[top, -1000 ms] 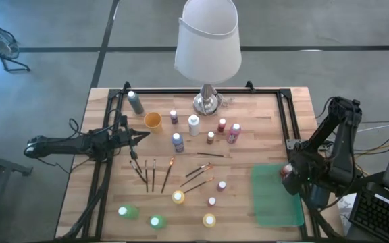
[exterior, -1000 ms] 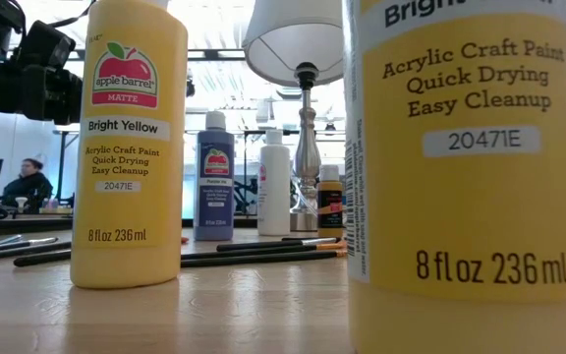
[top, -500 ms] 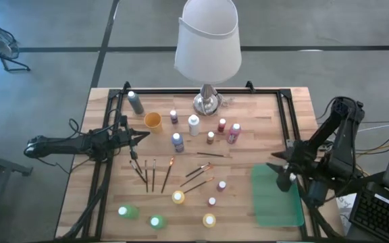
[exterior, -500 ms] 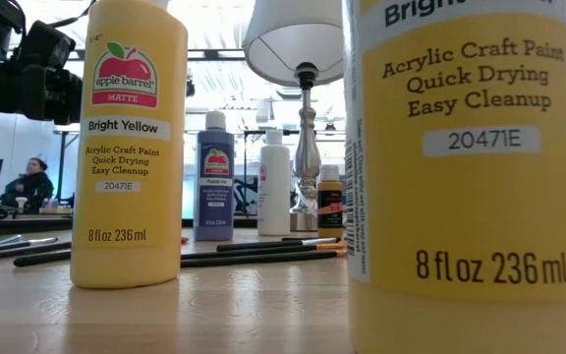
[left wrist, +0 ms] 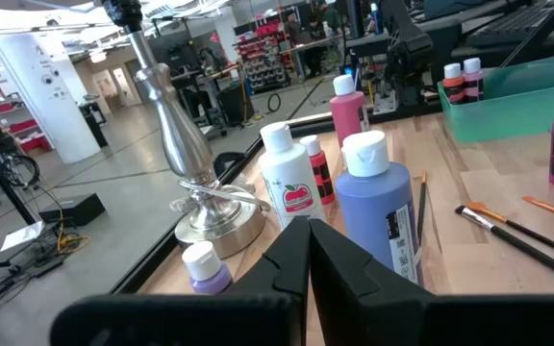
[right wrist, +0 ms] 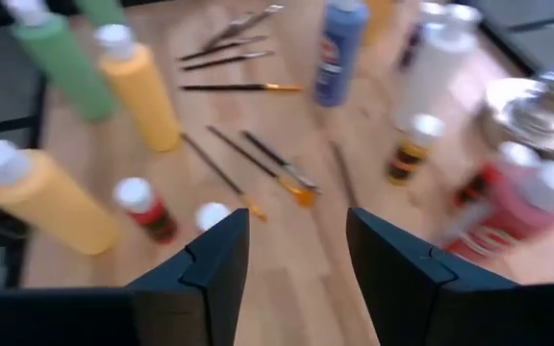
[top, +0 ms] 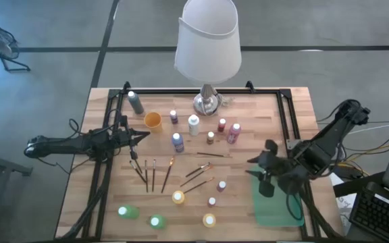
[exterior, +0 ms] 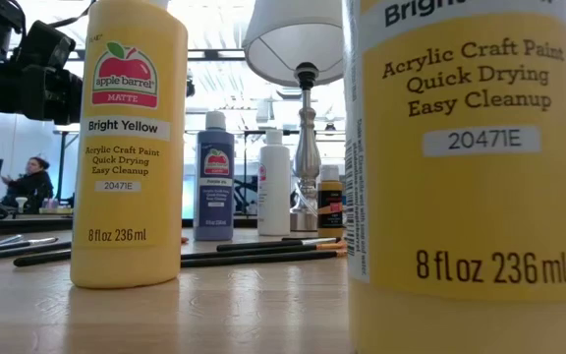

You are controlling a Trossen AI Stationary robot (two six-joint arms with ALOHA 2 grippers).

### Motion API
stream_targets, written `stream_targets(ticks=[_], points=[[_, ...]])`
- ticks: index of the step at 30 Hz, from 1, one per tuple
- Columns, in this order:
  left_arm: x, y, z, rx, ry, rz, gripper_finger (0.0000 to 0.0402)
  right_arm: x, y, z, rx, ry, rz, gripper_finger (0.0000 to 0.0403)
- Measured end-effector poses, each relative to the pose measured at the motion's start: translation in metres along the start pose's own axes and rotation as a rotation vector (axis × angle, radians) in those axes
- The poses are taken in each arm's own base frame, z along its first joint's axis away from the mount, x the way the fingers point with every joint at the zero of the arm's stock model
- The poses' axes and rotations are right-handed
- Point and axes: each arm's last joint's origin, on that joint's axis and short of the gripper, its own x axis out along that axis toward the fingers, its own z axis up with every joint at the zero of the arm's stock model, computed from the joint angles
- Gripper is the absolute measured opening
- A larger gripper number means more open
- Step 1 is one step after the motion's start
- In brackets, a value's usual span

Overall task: Pick & Place Paint Supplies
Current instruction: Put the pink bottle into the green bin

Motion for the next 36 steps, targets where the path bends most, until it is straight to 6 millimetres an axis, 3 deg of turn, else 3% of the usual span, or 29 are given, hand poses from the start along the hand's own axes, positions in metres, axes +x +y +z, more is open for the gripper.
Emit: stream_targets(ticks=[8, 16, 22, 36], points=[[0.000, 0.000, 0.000, 0.000, 0.000, 0.000, 0.0013, 0.016, 0.003, 0.000, -0.033, 0.038, -0.003, 0.0154], [0.000, 0.000, 0.000, 0.000, 0.000, -0.001, 0.0013, 0.039, 0.015, -0.005, -0.177, 0.114, 0.018, 0.0141], [0.000, 0.000, 0.000, 0.000, 0.000, -0.001, 0.0013, 0.057, 0.020, -0.008, -0.168, 0.172, 0.034, 0.0135], [0.000, 0.000, 0.000, 0.001, 0.000, 0.000, 0.0013, 0.102, 0.022, -0.006, -0.091, 0.316, 0.121, 0.0194]])
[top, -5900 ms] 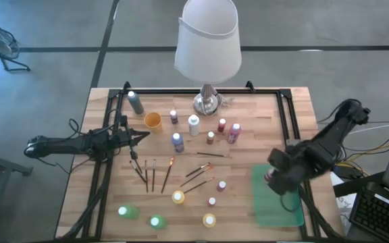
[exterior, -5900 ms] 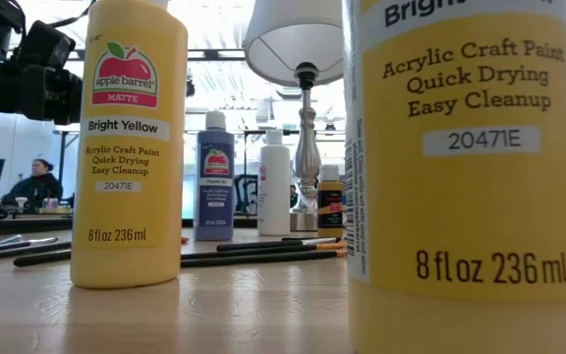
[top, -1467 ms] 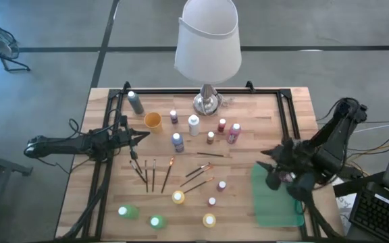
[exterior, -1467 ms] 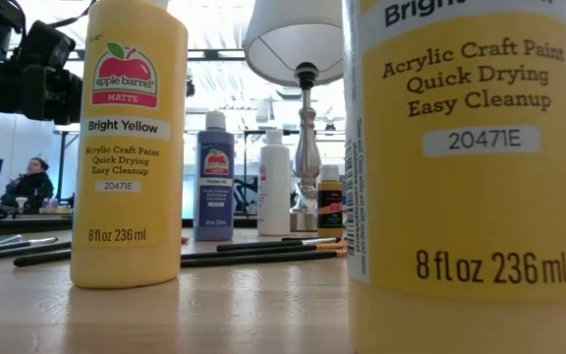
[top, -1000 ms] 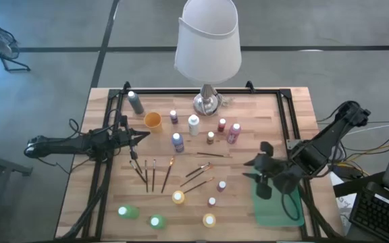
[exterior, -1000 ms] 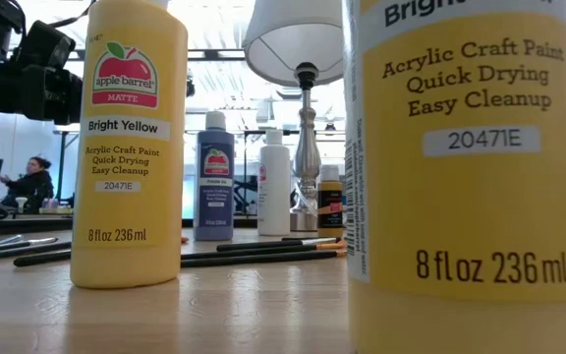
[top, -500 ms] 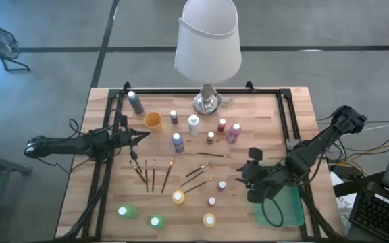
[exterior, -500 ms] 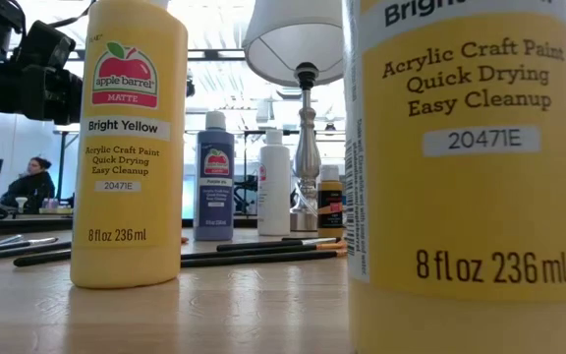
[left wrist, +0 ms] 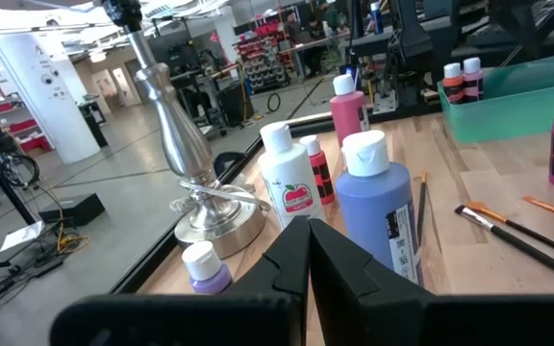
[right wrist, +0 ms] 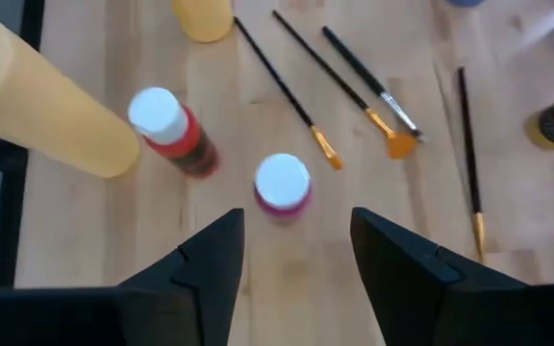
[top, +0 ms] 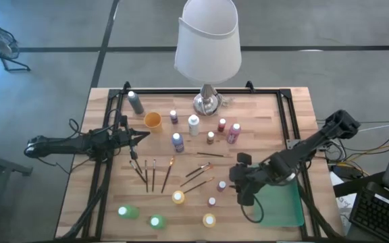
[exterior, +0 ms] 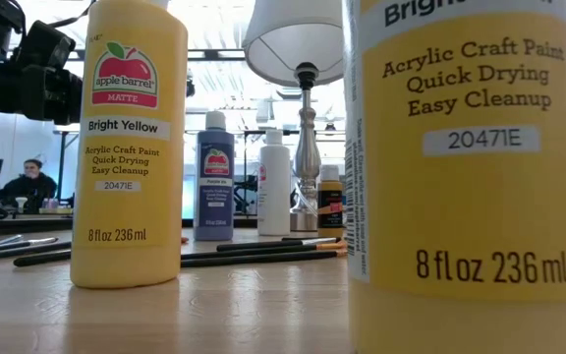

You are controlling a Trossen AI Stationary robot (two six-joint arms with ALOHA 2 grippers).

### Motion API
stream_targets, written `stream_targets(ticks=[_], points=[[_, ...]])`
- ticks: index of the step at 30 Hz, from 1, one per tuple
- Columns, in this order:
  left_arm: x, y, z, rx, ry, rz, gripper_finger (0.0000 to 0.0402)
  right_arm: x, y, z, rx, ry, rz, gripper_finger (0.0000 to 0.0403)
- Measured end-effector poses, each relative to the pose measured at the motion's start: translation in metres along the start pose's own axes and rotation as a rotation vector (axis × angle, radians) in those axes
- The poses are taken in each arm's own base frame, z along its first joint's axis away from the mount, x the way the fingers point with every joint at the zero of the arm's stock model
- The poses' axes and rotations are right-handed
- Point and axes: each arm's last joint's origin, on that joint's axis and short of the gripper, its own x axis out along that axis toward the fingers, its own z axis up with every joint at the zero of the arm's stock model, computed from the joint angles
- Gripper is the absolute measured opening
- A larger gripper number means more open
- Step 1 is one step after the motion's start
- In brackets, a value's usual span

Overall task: Pick & Place Paint Supplies
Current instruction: Put the pink bottle into the green bin

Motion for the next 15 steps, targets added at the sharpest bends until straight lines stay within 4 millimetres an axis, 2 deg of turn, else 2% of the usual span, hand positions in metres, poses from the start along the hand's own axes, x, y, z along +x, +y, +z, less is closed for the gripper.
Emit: stream_targets(ticks=[7, 15], points=[[0.000, 0.000, 0.000, 0.000, 0.001, 0.001, 0.0013, 0.014, -0.001, 0.012, -0.003, 0.042, 0.020, 0.0208], [0.000, 0.000, 0.000, 0.000, 0.000, 0.000, 0.0013, 0.030, 0.001, 0.018, -0.021, 0.104, 0.010, 0.0197]])
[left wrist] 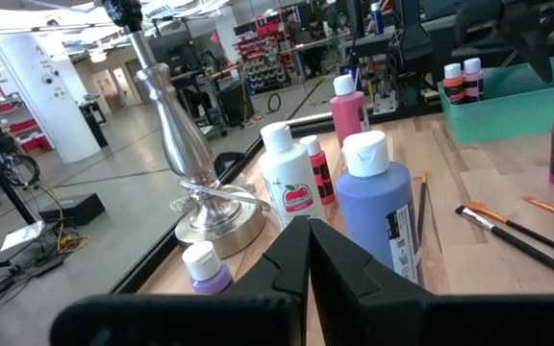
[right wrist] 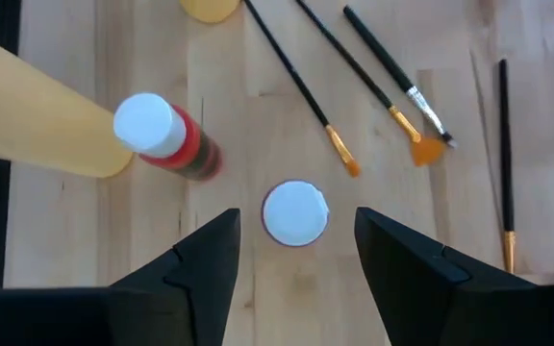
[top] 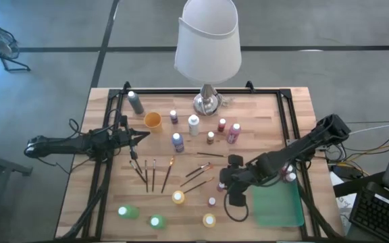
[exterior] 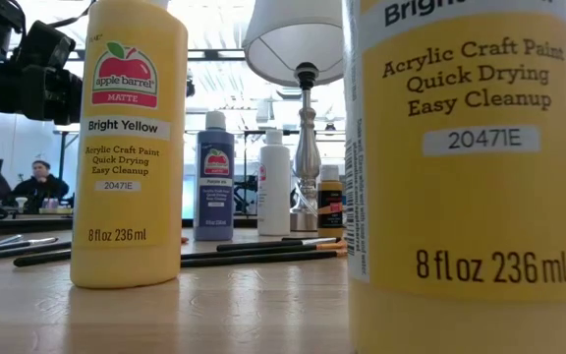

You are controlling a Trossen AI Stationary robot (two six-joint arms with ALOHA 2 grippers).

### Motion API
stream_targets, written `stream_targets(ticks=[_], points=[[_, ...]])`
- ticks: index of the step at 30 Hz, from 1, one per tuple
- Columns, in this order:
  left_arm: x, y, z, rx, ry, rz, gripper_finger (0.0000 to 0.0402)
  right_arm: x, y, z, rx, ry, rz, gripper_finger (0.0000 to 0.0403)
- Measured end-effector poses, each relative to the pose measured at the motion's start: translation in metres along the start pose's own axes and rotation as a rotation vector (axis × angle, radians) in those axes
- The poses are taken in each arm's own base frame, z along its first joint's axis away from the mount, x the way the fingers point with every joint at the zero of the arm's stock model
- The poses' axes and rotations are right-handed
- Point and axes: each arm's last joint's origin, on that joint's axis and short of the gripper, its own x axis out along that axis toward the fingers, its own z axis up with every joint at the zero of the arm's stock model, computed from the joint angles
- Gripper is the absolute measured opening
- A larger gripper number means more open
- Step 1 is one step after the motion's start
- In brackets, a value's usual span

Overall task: Pick & Place Paint Supplies
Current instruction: Put the pink bottle into the green bin

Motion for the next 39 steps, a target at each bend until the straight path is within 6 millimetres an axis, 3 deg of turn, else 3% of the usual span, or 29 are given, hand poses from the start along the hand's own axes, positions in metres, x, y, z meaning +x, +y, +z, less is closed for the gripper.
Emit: stream_targets(ticks=[20, 39], points=[[0.000, 0.000, 0.000, 0.000, 0.000, 0.000, 0.0013, 0.016, 0.000, 0.003, 0.005, 0.034, 0.002, 0.0216], [0.000, 0.000, 0.000, 0.000, 0.000, -0.001, 0.0013, 0.032, -0.001, 0.002, 0.012, 0.047, -0.004, 0.0191]])
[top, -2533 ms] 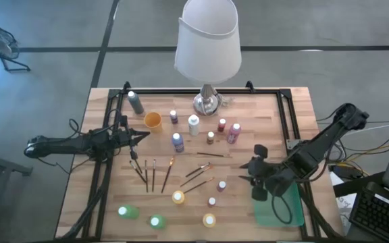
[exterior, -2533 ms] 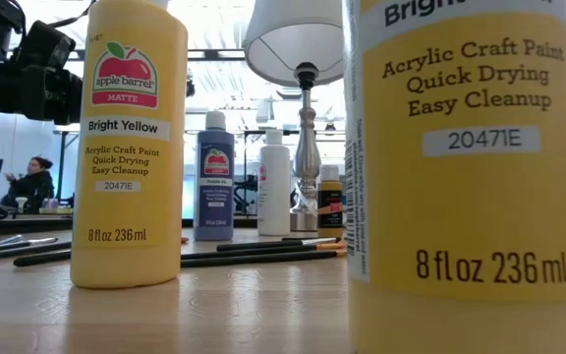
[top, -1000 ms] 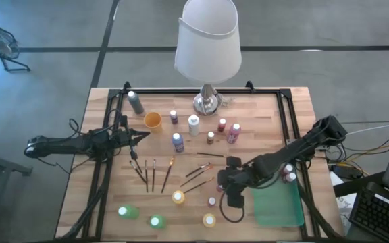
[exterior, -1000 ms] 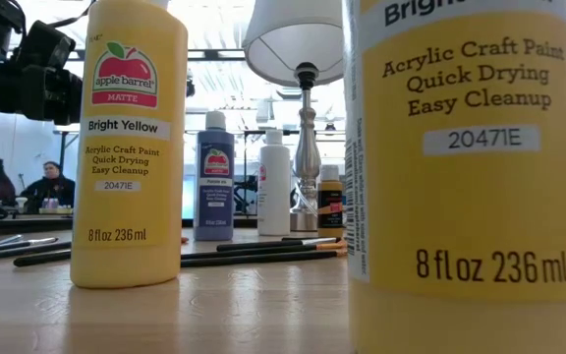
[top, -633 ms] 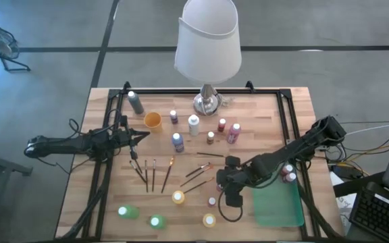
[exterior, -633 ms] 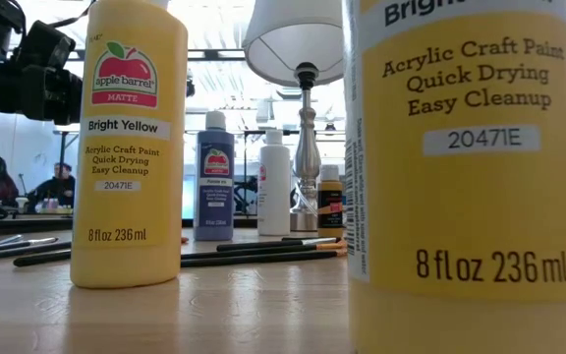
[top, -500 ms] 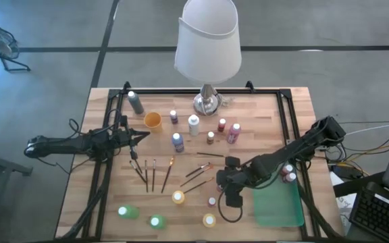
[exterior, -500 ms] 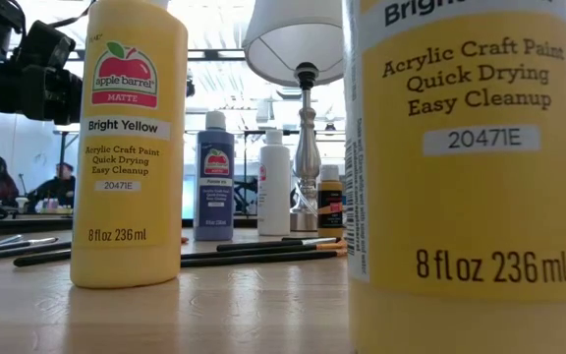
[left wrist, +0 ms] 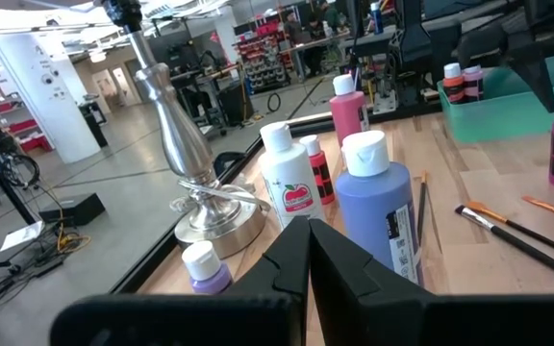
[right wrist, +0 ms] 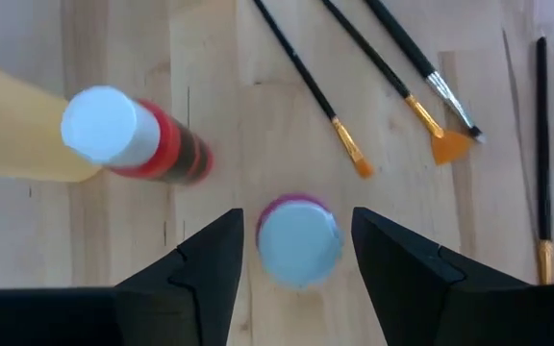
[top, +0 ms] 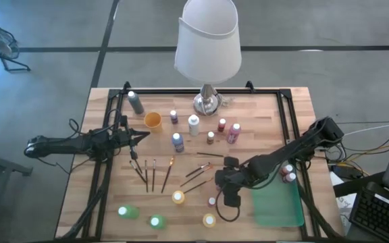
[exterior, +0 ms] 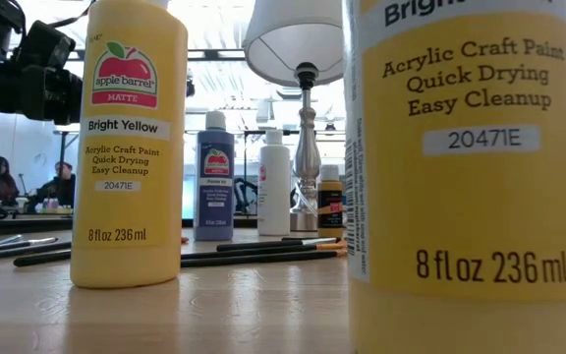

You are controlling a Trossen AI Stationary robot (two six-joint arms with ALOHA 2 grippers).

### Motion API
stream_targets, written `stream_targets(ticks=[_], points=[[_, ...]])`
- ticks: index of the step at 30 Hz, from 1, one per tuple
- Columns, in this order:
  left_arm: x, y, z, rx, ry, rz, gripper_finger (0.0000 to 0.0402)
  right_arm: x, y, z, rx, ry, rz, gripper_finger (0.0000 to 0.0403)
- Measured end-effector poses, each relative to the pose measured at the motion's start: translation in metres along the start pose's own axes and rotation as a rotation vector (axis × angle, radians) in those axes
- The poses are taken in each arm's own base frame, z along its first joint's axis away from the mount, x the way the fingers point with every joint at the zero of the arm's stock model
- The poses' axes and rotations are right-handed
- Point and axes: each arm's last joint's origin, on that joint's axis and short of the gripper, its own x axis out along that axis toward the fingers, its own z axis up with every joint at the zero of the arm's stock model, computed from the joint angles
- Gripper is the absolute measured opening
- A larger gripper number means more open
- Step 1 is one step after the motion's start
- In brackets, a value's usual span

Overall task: Pick & Place Paint Supplies
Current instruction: Put the pink bottle into the green bin

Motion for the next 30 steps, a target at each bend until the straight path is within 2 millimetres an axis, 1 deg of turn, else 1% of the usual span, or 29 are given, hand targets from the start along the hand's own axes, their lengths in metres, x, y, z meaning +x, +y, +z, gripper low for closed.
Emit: stream_targets(ticks=[6, 9, 30], points=[[0.0000, 0.0000, 0.0001, 0.000, 0.000, 0.000, 0.0013, 0.0028, 0.0000, -0.0020, -0.003, 0.020, 0.000, 0.0202], [0.0001, 0.0000, 0.0000, 0.000, 0.000, 0.000, 0.0013, 0.0029, 0.0002, -0.0016, -0.002, 0.016, 0.003, 0.0201], [0.0001, 0.0001, 0.0000, 0.000, 0.001, 0.001, 0.0013, 0.0048, -0.0002, -0.0026, -0.002, 0.014, 0.005, 0.0129]])
